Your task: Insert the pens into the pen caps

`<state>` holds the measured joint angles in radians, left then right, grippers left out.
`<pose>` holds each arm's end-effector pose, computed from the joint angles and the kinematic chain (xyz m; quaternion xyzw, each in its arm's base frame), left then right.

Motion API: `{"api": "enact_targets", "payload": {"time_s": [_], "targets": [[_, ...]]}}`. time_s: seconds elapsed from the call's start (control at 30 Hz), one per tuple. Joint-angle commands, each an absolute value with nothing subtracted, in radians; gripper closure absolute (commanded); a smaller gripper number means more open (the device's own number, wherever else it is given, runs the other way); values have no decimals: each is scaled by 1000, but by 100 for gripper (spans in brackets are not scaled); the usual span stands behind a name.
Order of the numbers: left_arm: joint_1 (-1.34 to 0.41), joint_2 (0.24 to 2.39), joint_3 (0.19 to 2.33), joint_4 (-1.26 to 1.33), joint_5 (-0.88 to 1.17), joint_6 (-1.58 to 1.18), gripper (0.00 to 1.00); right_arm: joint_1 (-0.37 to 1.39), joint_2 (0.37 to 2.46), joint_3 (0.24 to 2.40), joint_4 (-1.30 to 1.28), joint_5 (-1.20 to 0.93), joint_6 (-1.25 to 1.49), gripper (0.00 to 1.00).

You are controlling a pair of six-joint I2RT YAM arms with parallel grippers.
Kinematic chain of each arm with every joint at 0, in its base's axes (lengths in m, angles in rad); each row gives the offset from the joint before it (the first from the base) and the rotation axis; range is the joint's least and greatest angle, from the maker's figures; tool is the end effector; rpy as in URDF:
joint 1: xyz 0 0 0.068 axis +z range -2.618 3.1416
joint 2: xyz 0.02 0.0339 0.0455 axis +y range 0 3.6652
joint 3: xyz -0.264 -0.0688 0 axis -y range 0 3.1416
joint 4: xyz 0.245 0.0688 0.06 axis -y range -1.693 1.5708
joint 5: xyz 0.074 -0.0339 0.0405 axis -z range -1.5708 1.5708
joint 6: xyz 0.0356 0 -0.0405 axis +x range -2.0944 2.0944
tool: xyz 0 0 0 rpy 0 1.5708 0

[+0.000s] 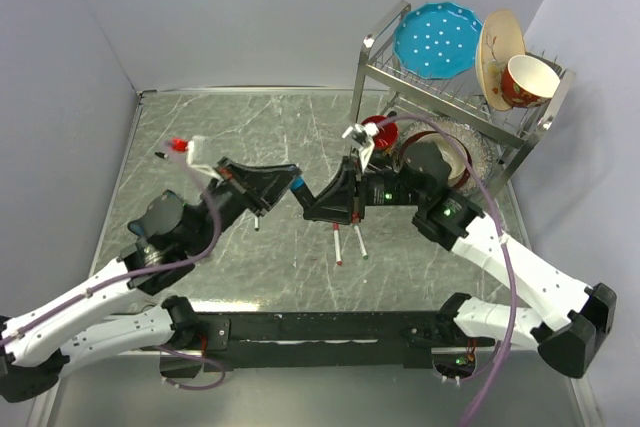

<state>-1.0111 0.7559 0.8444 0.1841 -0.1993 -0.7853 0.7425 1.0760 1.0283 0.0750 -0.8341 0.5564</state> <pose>0.0970 -0.1416 0.4053 -0.0110 0.6066 -0.5826 0.5409 0.1591 0.1818 0.3968 -0.3483 0.6079 0.6212 0.3510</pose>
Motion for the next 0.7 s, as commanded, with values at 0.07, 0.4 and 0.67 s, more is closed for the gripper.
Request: {"api": "enact_targets", "payload": {"time_s": [0.07, 0.4, 0.67], "targets": [[-801, 942, 923, -218, 259, -704, 99, 703, 902, 809, 281, -496, 546, 62], [-678, 1276, 925, -114, 267, -670, 99, 703, 428, 537, -26, -371, 557, 25], [-666, 1572, 925, 17, 327, -729, 95, 703, 403, 577, -150, -305, 509, 24]]}}
